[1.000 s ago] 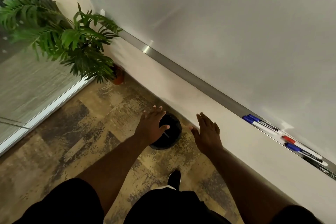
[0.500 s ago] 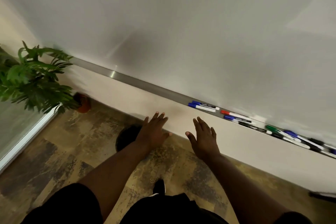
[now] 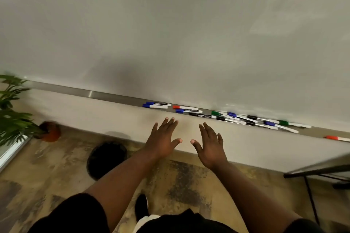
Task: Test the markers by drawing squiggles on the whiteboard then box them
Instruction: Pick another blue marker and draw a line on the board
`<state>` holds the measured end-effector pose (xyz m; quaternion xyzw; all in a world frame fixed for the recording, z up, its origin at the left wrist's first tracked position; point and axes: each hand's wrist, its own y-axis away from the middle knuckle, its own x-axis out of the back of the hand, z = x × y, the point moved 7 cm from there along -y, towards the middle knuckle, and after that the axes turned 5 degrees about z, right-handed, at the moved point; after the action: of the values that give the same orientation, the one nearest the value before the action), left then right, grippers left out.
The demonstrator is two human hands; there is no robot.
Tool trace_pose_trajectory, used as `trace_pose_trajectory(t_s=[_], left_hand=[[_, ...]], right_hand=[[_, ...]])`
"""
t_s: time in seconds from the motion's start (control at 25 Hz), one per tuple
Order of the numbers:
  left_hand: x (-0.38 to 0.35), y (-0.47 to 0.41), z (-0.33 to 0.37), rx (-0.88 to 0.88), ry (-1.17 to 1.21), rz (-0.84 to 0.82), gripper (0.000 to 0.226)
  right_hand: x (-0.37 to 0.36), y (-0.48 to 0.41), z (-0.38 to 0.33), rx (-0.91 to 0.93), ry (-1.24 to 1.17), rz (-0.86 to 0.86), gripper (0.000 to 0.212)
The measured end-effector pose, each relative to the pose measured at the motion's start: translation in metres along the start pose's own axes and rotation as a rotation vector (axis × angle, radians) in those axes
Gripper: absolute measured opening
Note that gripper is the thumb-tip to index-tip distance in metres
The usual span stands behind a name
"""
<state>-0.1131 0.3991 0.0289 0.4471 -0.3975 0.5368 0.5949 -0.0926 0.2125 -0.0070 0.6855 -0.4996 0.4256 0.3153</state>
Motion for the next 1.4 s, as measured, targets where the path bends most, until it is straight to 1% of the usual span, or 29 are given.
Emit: trace_pose_trajectory(t_s=[0.2,0.4,0.56,0.72,0.88,1.04,1.2,1.4], left_hand=[[-0.028,0.002,0.09,-0.061,-0.017,-0.001,0.08],[-0.044,-0.016,0.183,-0.21,-0.045,-0.035,0.08],[-0.058,-0.052,0.236,-0.319,-0.061,-0.07,0.079],[-0.092,-0.106,0.288,-0.396,-0.062,-0.137,0.08],[-0.13,-0.156,0.335,-0.44,-0.057,-0.214,0.078],[-0.157,-0.192,0.363,-0.51,-0.067,-0.267,0.076],[-0.172,-0.212,0.367,-0.563,-0.109,-0.283,0.075],[-0.177,-0.223,0.36,-0.556,-0.087,-0.318,0.074]], right_hand=[[0.048,0.048,0.082,-0.031,0.074,0.028,0.076],[0.09,0.071,0.163,-0.147,0.106,0.062,0.078],[0.12,0.066,0.214,-0.261,0.08,0.128,0.078],[0.142,0.048,0.283,-0.388,0.094,0.152,0.072],[0.149,0.027,0.343,-0.471,0.083,0.105,0.056],[0.15,0.0,0.377,-0.471,0.086,0.126,0.036],[0.147,-0.03,0.389,-0.45,0.102,0.188,0.035],[0.135,-0.056,0.397,-0.449,0.154,0.089,0.031]])
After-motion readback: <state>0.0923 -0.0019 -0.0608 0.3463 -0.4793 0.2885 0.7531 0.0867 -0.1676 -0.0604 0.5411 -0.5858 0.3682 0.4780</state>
